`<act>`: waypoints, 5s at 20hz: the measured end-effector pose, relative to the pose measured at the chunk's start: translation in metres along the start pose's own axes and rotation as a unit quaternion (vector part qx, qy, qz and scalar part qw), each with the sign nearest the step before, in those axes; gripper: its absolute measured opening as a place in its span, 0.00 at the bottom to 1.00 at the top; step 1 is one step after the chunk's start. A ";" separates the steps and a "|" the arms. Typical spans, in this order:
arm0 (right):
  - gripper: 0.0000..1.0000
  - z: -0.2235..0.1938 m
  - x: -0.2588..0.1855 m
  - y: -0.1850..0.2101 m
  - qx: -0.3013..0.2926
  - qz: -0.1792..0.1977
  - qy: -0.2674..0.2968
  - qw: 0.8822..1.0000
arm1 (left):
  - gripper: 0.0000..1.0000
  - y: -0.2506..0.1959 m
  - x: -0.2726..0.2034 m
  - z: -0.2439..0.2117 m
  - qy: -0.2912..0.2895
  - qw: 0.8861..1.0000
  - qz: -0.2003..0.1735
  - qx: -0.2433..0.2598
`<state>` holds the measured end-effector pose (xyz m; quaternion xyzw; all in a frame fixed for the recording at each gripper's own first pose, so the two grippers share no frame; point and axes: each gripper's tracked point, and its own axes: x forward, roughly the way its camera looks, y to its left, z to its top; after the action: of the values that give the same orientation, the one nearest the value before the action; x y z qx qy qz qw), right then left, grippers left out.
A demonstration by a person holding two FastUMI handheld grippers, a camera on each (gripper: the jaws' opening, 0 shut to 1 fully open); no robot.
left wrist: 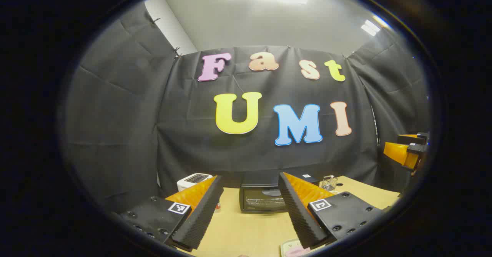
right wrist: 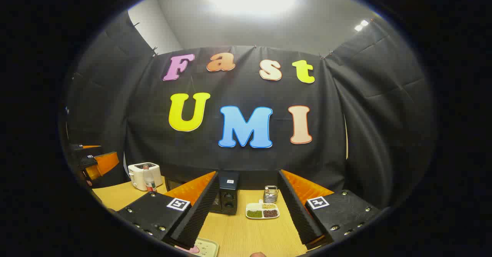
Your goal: Open the electric oven with the left hand, put the food in, and close the electric oven.
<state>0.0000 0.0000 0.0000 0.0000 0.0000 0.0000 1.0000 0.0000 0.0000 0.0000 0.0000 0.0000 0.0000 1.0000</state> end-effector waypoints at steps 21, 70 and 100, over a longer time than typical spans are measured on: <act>0.95 -0.018 -0.015 -0.028 0.024 0.033 0.002 0.999 | 1.00 -0.058 0.024 0.008 -0.015 1.000 0.010 0.009; 0.95 -0.097 0.025 -0.005 -0.010 0.035 0.133 0.990 | 1.00 -0.100 0.155 -0.305 0.230 0.972 -0.045 0.017; 0.99 -0.305 -0.048 0.107 0.160 0.240 0.575 0.766 | 1.00 0.032 -0.020 -0.090 0.076 0.991 0.096 0.056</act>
<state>-0.0480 0.1066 -0.3051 0.1600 0.5746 0.2397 0.7660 -0.0196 0.0316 -0.0899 0.0559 0.0758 0.0962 0.9909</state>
